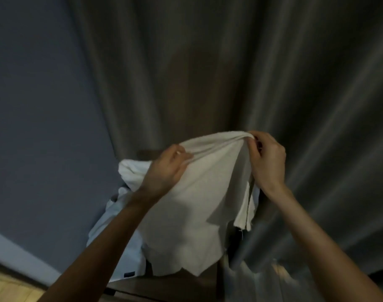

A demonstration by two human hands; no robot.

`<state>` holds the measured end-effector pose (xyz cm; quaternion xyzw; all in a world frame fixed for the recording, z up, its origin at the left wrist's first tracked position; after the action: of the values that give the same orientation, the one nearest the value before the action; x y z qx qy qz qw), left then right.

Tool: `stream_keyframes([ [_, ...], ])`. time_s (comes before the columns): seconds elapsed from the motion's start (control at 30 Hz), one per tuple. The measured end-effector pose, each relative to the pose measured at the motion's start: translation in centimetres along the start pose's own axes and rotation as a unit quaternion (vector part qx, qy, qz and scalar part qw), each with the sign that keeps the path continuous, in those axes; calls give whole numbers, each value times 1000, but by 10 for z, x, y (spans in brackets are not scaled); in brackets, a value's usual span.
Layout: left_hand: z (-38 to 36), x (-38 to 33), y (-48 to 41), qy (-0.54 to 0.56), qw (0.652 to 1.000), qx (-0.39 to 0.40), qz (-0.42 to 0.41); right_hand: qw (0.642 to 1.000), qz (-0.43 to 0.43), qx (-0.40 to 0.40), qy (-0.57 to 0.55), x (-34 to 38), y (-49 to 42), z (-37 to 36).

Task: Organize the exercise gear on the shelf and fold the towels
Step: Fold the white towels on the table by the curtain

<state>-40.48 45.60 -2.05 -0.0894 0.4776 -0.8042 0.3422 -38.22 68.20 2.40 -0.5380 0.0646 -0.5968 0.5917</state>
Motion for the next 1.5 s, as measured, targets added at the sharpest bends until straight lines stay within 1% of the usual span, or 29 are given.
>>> stream_keyframes([
  [0.07, -32, -9, 33, -32, 992, 105, -60, 999, -6, 35, 0, -6, 14, -13],
  [0.1, -47, -12, 48, -59, 984, 142, -85, 999, -11, 53, -2, -9, 22, -21],
  [0.13, -58, -13, 58, -73, 979, 160, -100, 998, -15, 68, -4, -11, 29, -27],
  [0.3, -72, -30, 59, -12, 990, 110, -88, 993, -15, 113, -20, -17, 39, -36],
  [0.33, -74, -32, 57, 9, 994, 94, -63, 992, -11, 123, -23, -17, 40, -37],
  [0.37, -77, -28, 53, 61, 995, 84, 9, 991, -4, 132, -27, -17, 42, -37],
  [0.4, -82, -19, 49, 106, 986, 76, 103, 990, 3, 137, -32, -16, 44, -36],
  [0.43, -91, -8, 50, 136, 969, 77, 192, 989, 10, 140, -38, -15, 45, -34],
  [0.47, -99, -1, 49, 154, 951, 78, 256, 989, 16, 140, -45, -15, 46, -32],
  [0.5, -104, 4, 47, 160, 941, 72, 288, 989, 21, 138, -52, -16, 47, -30],
  [0.57, -110, 6, 38, 179, 934, 66, 301, 989, 32, 133, -53, -17, 49, -25],
  [0.67, -125, 1, 32, 246, 921, 115, 281, 989, 59, 131, -22, -17, 54, -19],
  [0.7, -129, 1, 33, 269, 912, 117, 286, 989, 67, 130, -12, -17, 56, -18],
  [0.77, -132, 0, 35, 296, 893, 98, 326, 990, 68, 126, -2, -20, 57, -16],
  [0.8, -131, 2, 35, 281, 893, 83, 341, 991, 62, 122, -1, -22, 56, -14],
  [0.87, -129, 8, 38, 229, 906, 80, 346, 992, 51, 113, 3, -28, 54, -11],
  [0.93, -121, 13, 43, 199, 922, 82, 321, 994, 46, 101, 7, -32, 52, -6],
  [1.0, -97, 15, 42, 172, 950, 27, 261, 995, 36, 90, 1, -34, 50, -4],
  [1.03, -85, 17, 41, 159, 958, 0, 238, 996, 30, 87, -1, -34, 49, -4],
  [1.1, -68, 22, 40, 132, 966, -23, 219, 996, 14, 83, -4, -34, 48, -6],
  [1.17, -65, 20, 42, 134, 967, -2, 215, 997, -4, 81, -8, -33, 47, -9],
  [1.27, -77, 11, 62, 163, 954, 63, 243, 996, -15, 84, 9, -33, 46, -13],
  [1.33, -82, 4, 72, 168, 951, 74, 250, 996, -17, 90, 14, -32, 46, -15],
  [1.5, -96, -6, 76, 190, 947, 102, 238, 996, -11, 89, 8, -25, 45, -18],
])
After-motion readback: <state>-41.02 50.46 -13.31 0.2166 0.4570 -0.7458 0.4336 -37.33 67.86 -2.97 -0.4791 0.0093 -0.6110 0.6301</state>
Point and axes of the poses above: each hand's wrist, its own y-axis away from the middle knuckle, its own z-axis out of the back of the hand, x = y × z, the point moved 10 cm from there along -y, towards the middle knuckle, and after that the axes turned 6 degrees about -x, right-handed, at the moved point
